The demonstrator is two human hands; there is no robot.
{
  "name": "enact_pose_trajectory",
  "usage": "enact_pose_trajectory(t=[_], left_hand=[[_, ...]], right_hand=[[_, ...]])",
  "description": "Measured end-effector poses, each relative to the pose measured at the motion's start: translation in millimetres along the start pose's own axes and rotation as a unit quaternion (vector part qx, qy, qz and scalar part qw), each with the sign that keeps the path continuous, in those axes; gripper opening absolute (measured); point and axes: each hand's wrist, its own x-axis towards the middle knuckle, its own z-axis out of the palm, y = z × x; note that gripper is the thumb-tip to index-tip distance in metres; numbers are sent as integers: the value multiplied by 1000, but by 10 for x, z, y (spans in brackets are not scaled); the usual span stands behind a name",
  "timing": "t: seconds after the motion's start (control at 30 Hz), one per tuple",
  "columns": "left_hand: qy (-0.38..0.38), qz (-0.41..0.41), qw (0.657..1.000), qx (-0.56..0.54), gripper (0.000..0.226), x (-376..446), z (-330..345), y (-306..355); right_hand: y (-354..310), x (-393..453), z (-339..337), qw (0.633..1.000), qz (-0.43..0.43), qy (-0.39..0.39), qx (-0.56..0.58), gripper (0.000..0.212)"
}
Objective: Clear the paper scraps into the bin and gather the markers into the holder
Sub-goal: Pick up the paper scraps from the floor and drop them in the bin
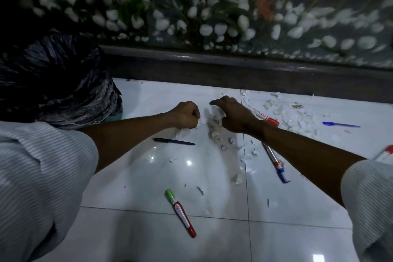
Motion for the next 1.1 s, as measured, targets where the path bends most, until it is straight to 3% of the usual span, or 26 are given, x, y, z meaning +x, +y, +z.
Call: enact_pose_trajectory(t=[0.1, 0.2, 0.4, 0.6, 0.77, 0.93, 1.0, 1.1], left_hand=[[16, -15, 998, 59, 42, -78, -101, -43], [-38, -82, 990, 109, 64, -196, -114, -30], [-61, -132, 989, -3, 76, -248, -40, 47], [-13, -84, 995, -61, 69, -241, -23, 2], [-2, -78, 987, -139, 55, -233, 17, -48], [69, -64, 996, -3, 42, -239, 117, -58], [95, -85, 988, 83, 56, -257, 109, 1], [109, -145, 979, 88, 93, -240, 40, 51]], right_hand=[[67, -2, -108, 995, 54, -43, -73, 80], [48, -24, -64, 986, 89, -97, -99, 94], [-61, -6, 109, 987, 80, -133, -47, 104], [-113, 7, 169, 991, 7, -120, -55, 116], [-108, 35, 191, 993, -8, -107, -43, 113], [-132, 68, 234, 996, 2, -93, -1, 106], [-133, 76, 235, 996, 6, -85, 3, 106], [-148, 68, 213, 998, 7, -64, -24, 108]])
